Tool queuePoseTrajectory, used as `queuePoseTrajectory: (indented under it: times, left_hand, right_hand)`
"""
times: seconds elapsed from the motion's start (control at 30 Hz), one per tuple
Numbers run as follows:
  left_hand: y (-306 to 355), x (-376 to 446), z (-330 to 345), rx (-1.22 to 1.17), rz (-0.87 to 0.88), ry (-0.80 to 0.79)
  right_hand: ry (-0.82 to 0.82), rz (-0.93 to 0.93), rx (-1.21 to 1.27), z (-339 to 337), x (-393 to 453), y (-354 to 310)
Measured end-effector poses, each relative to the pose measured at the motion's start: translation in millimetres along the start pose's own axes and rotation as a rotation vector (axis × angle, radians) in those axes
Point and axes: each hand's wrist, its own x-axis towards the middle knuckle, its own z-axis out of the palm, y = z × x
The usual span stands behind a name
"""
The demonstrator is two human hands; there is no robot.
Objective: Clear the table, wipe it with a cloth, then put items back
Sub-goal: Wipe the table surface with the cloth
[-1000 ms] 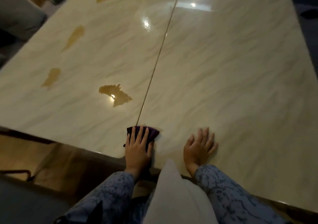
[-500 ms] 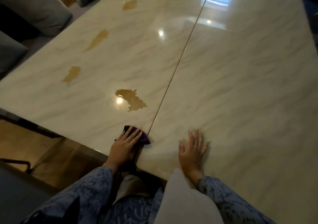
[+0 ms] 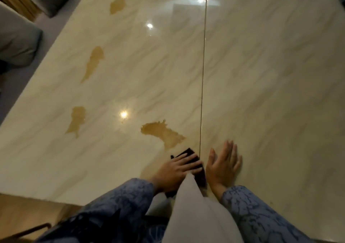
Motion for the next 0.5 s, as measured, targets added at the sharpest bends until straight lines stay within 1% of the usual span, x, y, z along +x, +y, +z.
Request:
queuePoseTrajectory:
  times: [0.03, 0.07, 0.1, 0.13, 0.17, 0.23, 0.37, 0.5]
  left_hand:
    - [-14, 12, 1, -0.008, 0.016, -0.031]
    - [-28, 24, 1, 0.003, -0.008, -0.05]
    - [-36, 34, -4, 0.031, -0.056, -0.06]
    - [-48, 41, -2, 0.044, -0.086, -0.078]
    - [-63, 45, -2, 0.058, -0.138, -0.061]
    - [-88, 39, -7, 0.055, -0.277, -0.041]
    - [-128, -7, -15, -0.02, -0.573, 0.109]
    - [-138, -54, -17, -0.03, -0.882, 0.168]
  right_hand:
    - [0.001, 0.02, -0.019, 2, 0, -1]
    - [0.003, 0.033, -0.024, 4, 0, -2]
    - [-0.006, -0.001, -0.031, 1, 1, -2]
    - [-0.013, 0.019, -0.039, 2, -1, -4]
    - [-0.021, 0.036, -0.034, 2, -1, -4]
    - [-0.048, 0.031, -0.042, 0, 0, -5]
    - [-0.08, 0.048, -0.045, 2, -1, -5]
    - [-0.071, 0.053, -0.042, 1, 0, -6]
